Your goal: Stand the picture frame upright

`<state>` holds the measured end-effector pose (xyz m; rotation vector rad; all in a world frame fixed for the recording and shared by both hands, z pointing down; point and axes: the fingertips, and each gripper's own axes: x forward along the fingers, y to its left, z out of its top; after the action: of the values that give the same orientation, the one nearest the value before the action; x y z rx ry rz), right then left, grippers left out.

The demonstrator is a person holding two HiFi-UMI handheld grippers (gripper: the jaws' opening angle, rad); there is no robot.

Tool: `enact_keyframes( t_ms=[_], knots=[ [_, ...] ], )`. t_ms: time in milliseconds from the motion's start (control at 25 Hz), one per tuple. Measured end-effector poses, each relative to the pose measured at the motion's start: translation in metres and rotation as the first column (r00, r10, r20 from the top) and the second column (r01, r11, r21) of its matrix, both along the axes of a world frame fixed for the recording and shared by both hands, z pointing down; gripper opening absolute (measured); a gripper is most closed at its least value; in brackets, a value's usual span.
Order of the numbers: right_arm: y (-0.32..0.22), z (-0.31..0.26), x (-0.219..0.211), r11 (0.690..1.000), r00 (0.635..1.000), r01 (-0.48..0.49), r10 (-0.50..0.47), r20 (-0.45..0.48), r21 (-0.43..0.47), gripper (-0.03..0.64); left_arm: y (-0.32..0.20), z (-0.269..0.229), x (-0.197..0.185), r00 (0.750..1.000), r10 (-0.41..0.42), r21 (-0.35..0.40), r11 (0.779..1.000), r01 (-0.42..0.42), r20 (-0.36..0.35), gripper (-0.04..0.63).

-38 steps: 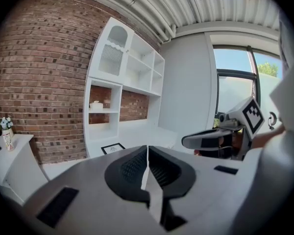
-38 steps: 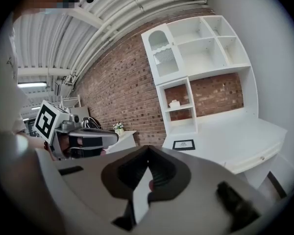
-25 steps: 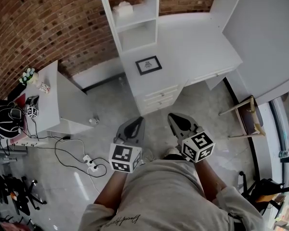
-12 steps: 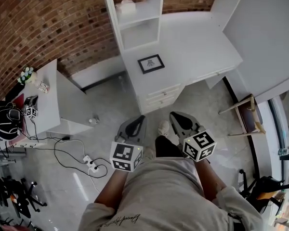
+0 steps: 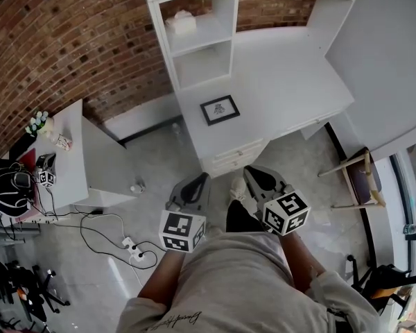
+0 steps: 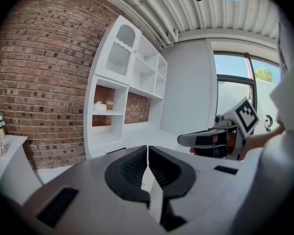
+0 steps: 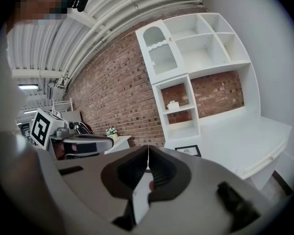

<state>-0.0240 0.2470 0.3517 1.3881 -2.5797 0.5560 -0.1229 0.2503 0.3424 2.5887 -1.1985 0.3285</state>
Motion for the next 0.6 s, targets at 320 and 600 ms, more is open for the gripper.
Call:
enact_keyframes(
  t_ms=[320, 600],
  knots=[
    [-0.089, -0.002, 0.021, 0.999, 0.999, 0.041, -0.041, -0.012, 0.026, 0.029, -0.082, 0.003, 0.016, 0.999, -0.045, 0.001, 0.999, 0.045, 0.006, 0.021],
    [-0.17, 0.001, 0.04, 0.995, 0.994, 0.101, -0.1, -0.04, 0.01, 0.029, -0.159, 0.006, 0.034, 0.995, -0.096, -0.022, 0.995, 0.096, -0.004, 0.021]
  ],
)
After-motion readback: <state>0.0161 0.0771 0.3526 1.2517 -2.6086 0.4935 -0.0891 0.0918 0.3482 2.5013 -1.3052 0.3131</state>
